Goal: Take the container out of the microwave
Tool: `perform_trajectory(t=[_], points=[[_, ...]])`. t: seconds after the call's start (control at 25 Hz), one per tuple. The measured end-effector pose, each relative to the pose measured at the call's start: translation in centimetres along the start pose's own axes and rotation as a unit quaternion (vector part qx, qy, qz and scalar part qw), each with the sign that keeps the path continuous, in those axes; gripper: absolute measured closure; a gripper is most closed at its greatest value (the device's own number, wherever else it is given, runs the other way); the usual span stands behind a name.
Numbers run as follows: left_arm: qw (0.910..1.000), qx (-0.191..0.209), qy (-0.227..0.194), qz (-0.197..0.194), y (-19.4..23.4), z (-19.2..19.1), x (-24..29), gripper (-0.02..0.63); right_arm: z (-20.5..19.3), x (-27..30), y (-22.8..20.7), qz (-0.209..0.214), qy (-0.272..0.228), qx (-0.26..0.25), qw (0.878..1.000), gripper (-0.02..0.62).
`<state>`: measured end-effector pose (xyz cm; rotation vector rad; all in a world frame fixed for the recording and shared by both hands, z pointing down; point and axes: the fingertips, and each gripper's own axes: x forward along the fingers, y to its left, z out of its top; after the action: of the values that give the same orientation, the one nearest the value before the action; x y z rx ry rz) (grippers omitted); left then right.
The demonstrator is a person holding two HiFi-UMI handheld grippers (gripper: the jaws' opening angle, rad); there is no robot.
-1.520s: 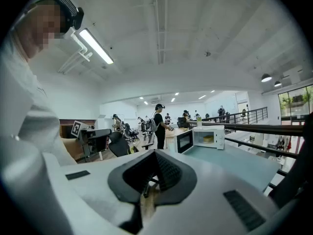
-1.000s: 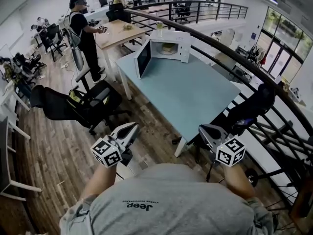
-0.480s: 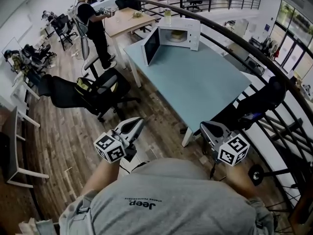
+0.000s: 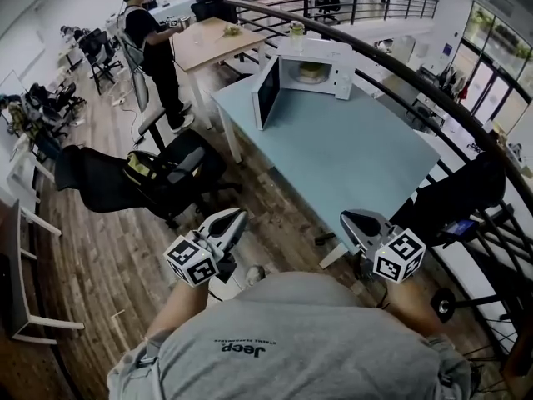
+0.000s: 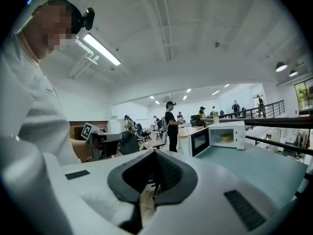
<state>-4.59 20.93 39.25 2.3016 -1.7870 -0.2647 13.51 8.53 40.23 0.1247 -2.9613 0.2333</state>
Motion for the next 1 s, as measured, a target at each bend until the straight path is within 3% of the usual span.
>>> perform_trajectory(t=[0.36, 0.52, 0.8, 1.0], points=[[0.9979, 0.042, 0.011, -0.048, 16.5, 6.9, 0.2, 0.6, 5.7, 16.6, -2.8, -0.047, -0.03, 0.01, 0.998, 0.578], [0.9983, 0.03, 0.01, -0.049, 22.3, 8.4, -0.3, 0.6, 7.1, 21.5, -3.9, -0.064, -0.028, 0.01, 0.998, 0.578], [0.9983, 0.016, 0.003, -0.057, 27.3, 9.5, 0.5, 0.6, 7.4, 24.9, -7.3, -0.102, -0.004, 0.02, 0.995, 0.578], [0.9981, 0.016, 0.015, -0.057, 29.1, 9.0, 2.3, 0.6, 7.4, 26.9, -10.4, -0.106, 0.001, 0.022, 0.994, 0.577]])
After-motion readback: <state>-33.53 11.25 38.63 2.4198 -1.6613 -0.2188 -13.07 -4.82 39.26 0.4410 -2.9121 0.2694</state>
